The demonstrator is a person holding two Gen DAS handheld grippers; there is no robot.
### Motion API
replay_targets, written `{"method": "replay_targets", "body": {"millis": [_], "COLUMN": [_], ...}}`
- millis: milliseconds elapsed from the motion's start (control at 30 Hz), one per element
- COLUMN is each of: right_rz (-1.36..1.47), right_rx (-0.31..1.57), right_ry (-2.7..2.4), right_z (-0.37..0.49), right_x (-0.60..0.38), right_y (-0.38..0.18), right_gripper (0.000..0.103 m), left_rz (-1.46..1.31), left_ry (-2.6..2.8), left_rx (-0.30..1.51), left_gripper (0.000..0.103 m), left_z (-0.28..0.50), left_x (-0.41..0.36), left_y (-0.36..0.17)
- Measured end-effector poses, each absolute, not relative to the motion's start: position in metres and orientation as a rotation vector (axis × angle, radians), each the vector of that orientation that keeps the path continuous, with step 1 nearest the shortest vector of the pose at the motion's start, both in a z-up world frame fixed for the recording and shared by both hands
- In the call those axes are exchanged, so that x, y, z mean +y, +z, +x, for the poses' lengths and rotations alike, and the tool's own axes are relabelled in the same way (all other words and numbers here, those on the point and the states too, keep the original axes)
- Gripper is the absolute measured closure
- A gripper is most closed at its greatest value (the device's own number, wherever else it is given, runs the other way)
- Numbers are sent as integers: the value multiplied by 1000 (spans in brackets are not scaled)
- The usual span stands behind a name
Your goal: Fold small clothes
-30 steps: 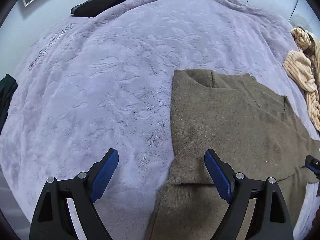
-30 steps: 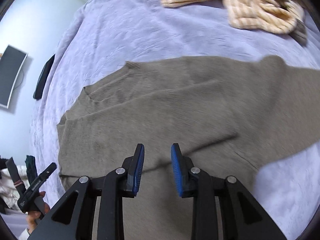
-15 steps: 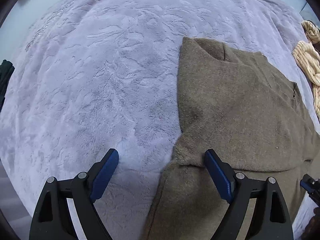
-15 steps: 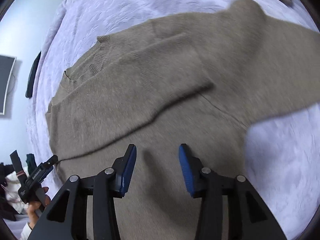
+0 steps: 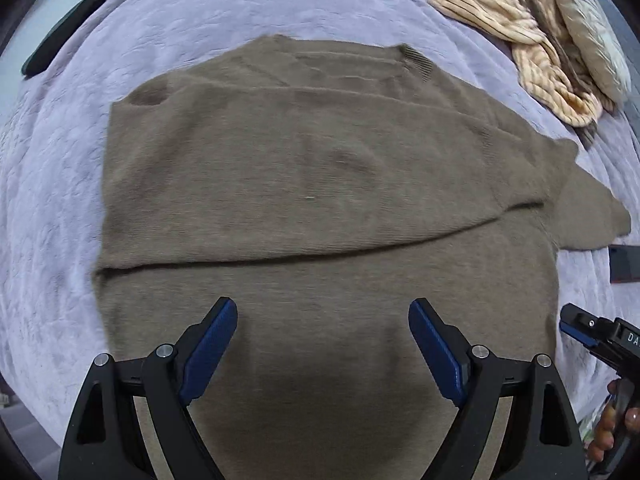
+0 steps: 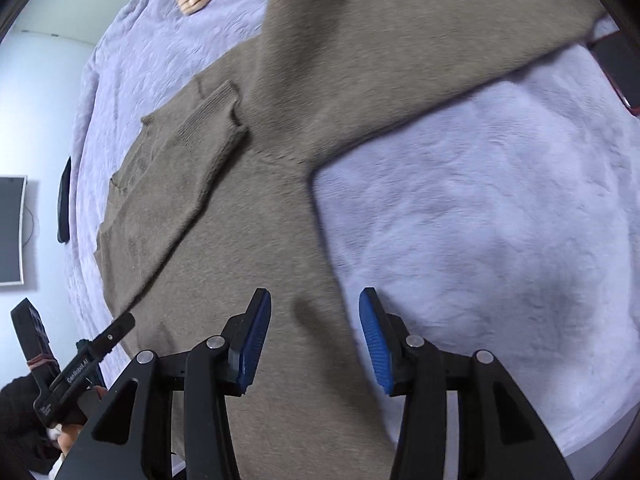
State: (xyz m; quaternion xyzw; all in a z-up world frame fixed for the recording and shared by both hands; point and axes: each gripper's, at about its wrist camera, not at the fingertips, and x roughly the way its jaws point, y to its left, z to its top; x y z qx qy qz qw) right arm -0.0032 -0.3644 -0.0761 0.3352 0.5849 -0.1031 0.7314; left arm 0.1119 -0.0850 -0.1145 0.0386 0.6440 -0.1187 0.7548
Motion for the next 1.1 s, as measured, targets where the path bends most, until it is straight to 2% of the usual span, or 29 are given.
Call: {"method": "replay_targets", "body": {"millis": [233,533,967,1000,1033,1100], "right_rz": [831,1030,1173,1190,1198,1181], "right_rx": [1185,940,762,746,728,702], "right_ry": [-314,-461,-435,-423,-408,-375], "right_z": [-24,-35,-2,-2,0,4], "right_x": [-436,-549,-609,-610,-610,-610], "right_y": [-68,-70,-87,-85,-80,-67], "right_gripper": [53,53,54,70,95,96], "left_rz": [151,201,202,204,207,214], "left_ry": [-377,-444,-385,-375,-370,-378], "left_rx": [1399,1327,1226,1211,1202,1205], "left_gripper": [15,15,15,15,15,15], "left_z": [108,134,165,165,166,166], "left_x": [-175,-266,-306,-306,-306,-308], "left_y": [-117,-127,-131,-130,-129,-130]}}
